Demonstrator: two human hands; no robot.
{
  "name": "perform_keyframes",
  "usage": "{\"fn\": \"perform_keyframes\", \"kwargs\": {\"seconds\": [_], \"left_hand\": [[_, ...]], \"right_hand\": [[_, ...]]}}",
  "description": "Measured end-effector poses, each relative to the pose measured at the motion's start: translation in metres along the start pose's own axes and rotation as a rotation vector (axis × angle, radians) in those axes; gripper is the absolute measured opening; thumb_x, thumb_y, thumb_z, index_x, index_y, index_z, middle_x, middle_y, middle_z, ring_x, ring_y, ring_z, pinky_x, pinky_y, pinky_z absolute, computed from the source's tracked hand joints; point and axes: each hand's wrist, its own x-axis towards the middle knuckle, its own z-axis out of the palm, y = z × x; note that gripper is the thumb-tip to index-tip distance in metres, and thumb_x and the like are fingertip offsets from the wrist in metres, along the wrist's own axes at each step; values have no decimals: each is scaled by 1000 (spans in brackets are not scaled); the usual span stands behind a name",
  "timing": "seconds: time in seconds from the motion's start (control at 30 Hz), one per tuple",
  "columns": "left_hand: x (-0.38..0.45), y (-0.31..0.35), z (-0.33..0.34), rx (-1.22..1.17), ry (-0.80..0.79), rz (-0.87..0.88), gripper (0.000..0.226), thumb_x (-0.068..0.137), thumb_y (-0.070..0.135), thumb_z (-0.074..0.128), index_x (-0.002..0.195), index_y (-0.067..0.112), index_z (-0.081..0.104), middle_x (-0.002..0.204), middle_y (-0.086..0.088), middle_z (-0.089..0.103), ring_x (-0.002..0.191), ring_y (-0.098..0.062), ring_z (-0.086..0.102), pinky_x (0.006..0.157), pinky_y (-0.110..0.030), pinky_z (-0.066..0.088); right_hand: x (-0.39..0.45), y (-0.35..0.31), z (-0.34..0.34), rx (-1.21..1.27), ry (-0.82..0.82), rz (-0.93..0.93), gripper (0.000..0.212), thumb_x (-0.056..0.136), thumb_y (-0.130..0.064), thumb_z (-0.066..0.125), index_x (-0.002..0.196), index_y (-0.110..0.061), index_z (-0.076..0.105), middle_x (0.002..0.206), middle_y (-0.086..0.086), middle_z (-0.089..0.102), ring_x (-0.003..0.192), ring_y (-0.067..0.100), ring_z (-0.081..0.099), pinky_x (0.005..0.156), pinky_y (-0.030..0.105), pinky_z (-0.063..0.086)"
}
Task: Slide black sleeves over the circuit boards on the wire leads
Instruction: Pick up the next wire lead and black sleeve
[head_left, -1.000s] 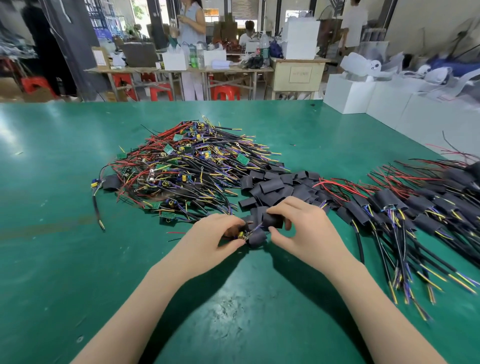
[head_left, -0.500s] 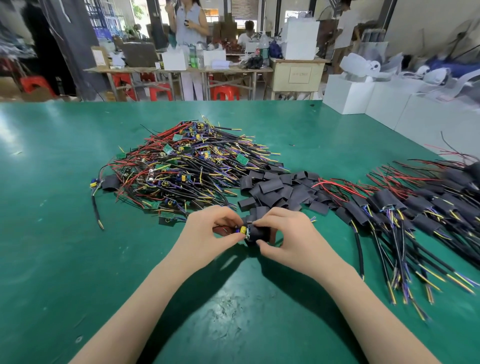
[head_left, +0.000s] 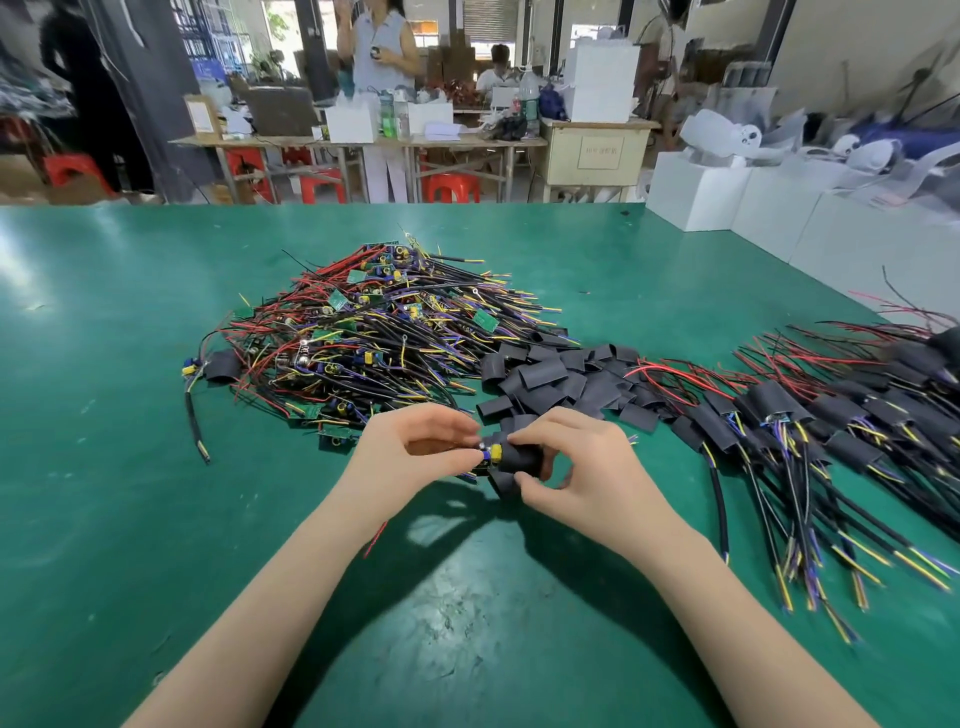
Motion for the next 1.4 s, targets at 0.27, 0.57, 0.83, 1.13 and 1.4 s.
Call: {"fn": "perform_keyframes", "kwargs": {"seconds": [0.27, 0.57, 0.83, 1.13, 1.4], "left_hand": [[0, 2, -1, -23, -54, 28, 28, 72, -9, 77, 92, 11, 72, 91, -4, 74, 79, -13, 70, 74, -21, 56], [0, -5, 2, -139, -40, -211, 9, 79, -2, 74, 85, 4, 70, 77, -12, 73, 70, -17, 70, 65, -21, 57], [1, -3, 2, 98, -60, 9, 17, 72, -1, 81, 79, 12, 72, 77, -5, 74, 69, -11, 67, 69, -18, 53], [0, -2, -3, -201, -56, -263, 14, 72, -5, 77, 76, 7, 72, 77, -15, 72, 67, -20, 71, 63, -21, 56], [0, 0, 0, 29, -73, -58, 15, 70, 3, 83, 77, 13, 73, 78, -12, 75, 70, -21, 72, 68, -23, 56]], "right_hand": [[-1, -1, 3, 17, 10, -5, 30, 69, -9, 74, 98, -14, 70, 86, -4, 60, 66, 7, 54, 68, 20, 47], [0, 0, 5, -53, 18, 5, 29, 68, -9, 74, 97, -13, 70, 86, -2, 60, 70, 15, 57, 69, 35, 51], [0, -2, 8, -29, 8, 24, 26, 70, -12, 72, 96, -14, 72, 85, -3, 62, 70, 11, 55, 71, 33, 51], [0, -4, 10, 26, -22, 14, 30, 72, -7, 75, 101, -11, 72, 90, 1, 64, 71, 10, 55, 65, 15, 42], [-1, -6, 9, 75, 4, 29, 27, 70, -6, 76, 96, -14, 74, 85, -1, 65, 67, 6, 54, 60, 5, 37]]}}
